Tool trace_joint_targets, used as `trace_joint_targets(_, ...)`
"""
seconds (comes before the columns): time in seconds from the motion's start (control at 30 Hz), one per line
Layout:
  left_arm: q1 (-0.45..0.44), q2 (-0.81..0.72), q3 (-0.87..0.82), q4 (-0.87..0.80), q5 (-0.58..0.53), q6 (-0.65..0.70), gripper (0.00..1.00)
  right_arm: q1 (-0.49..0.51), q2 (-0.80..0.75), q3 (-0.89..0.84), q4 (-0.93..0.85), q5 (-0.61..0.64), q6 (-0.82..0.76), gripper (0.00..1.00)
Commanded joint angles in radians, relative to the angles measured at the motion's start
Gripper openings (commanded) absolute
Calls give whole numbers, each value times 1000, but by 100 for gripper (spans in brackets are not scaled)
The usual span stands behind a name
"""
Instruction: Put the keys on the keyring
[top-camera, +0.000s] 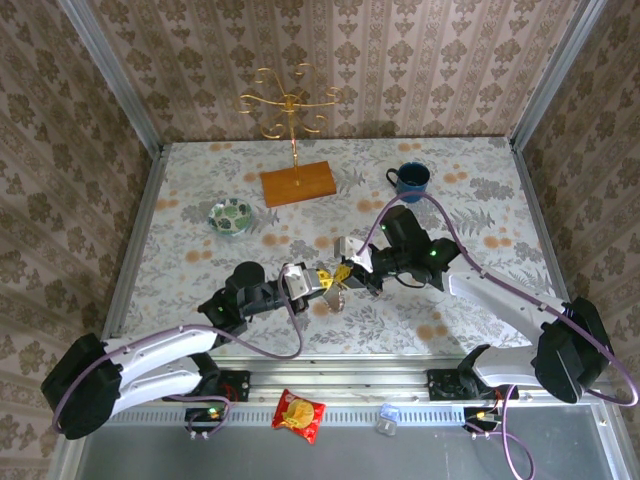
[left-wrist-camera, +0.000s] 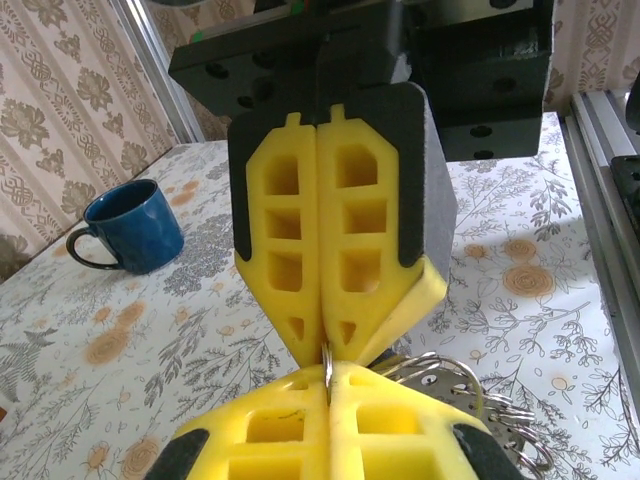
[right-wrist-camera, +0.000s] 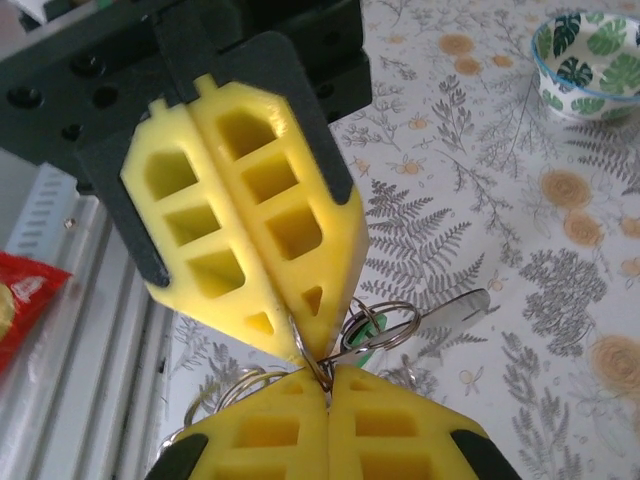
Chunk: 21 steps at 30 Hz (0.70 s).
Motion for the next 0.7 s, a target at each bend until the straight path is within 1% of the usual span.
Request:
trace_joint_targets(0.0, 4, -5, 1, 39, 11, -16, 0, 7, 3, 2, 23, -30, -17, 0)
trace_joint_targets(0.13, 4, -15, 39, -86, -24, 27, 9, 17, -4, 52, -77, 17, -67, 0)
trace_joint_targets(0.23, 4, -15, 85, -204, -49, 74, 11, 32, 2, 92, -148, 48, -101, 0)
trace_joint_targets(0.33, 2, -13, 110, -252, -54, 96, 15, 57, 16, 132, -205, 86, -130, 0)
trace_joint_targets(0.4, 2, -8, 126, -292, -54, 112, 16, 70, 25, 155, -227, 102, -141, 0)
trace_joint_targets(0.5, 1, -2, 140, -325, -47, 124, 15, 89, 34, 190, -238, 122, -152, 0)
trace_joint_targets(0.57, -1, -3, 141, -324, -39, 125, 9, 102, 46, 213, -284, 134, -162, 0)
trace_joint_targets(0.63, -1, -4, 141, -323, -35, 125, 2, 106, 51, 223, -290, 136, -161, 0)
trace_joint_targets(0.67, -1, -4, 140, -321, -31, 125, 0, 107, 52, 219, -289, 141, -158, 0)
